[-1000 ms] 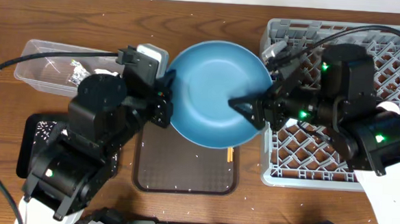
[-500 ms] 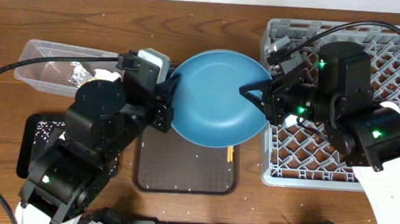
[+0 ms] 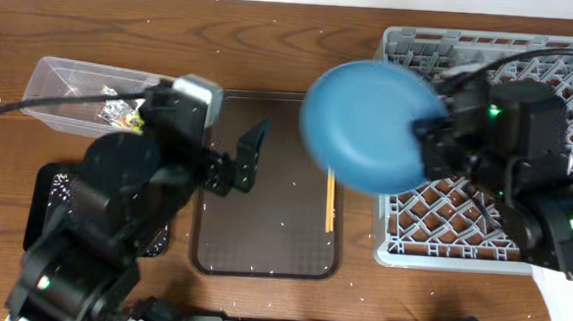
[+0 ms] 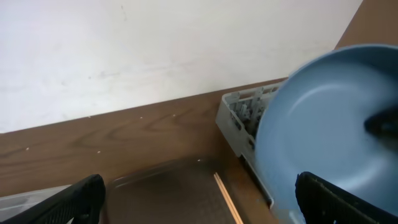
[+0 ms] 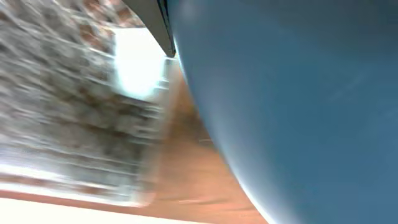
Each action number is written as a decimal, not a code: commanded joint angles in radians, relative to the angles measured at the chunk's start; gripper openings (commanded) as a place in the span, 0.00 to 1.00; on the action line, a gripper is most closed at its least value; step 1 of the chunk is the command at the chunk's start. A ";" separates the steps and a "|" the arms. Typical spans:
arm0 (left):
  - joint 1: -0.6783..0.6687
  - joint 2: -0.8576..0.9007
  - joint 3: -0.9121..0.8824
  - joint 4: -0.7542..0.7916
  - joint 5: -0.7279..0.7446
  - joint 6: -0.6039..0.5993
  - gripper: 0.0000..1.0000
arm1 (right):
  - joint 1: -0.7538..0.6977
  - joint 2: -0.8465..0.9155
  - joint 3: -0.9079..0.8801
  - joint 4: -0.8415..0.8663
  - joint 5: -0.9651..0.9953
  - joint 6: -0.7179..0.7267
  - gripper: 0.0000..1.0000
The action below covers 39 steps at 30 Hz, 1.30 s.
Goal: Sort waste into correct bins and load items into the dishwasher rack
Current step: 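Carry the blue plate right toward the rack with the right gripper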
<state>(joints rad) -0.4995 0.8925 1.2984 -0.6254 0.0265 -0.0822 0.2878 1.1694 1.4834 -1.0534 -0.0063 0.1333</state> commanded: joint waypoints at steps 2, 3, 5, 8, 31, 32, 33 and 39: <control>0.000 -0.031 0.013 -0.037 -0.016 -0.005 0.98 | -0.069 -0.010 0.000 0.002 0.472 0.089 0.01; 0.000 -0.032 0.013 -0.052 -0.016 -0.005 0.98 | -0.085 -0.008 0.000 0.014 0.526 0.088 0.01; 0.000 -0.032 0.013 -0.080 -0.016 -0.005 0.98 | -0.113 -0.002 0.000 0.042 0.614 0.087 0.01; 0.000 -0.029 0.013 -0.114 -0.016 -0.005 0.98 | -0.150 0.018 0.000 0.097 0.766 0.080 0.01; 0.000 -0.024 0.013 -0.325 -0.016 -0.005 0.98 | -0.298 0.500 0.000 0.463 1.049 -0.269 0.01; 0.000 -0.024 0.013 -0.333 -0.016 -0.005 0.98 | -0.304 0.517 0.000 0.463 1.049 -0.269 0.01; 0.000 -0.024 0.013 -0.340 -0.016 -0.005 0.98 | -0.307 0.528 0.000 0.463 1.045 -0.269 0.01; 0.000 -0.023 0.013 -0.358 -0.016 -0.005 0.98 | -0.306 0.583 0.000 0.418 0.968 -0.250 0.01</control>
<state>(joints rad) -0.4995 0.8684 1.2984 -0.9798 0.0193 -0.0822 -0.0154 1.7359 1.4815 -0.6296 0.9653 -0.1318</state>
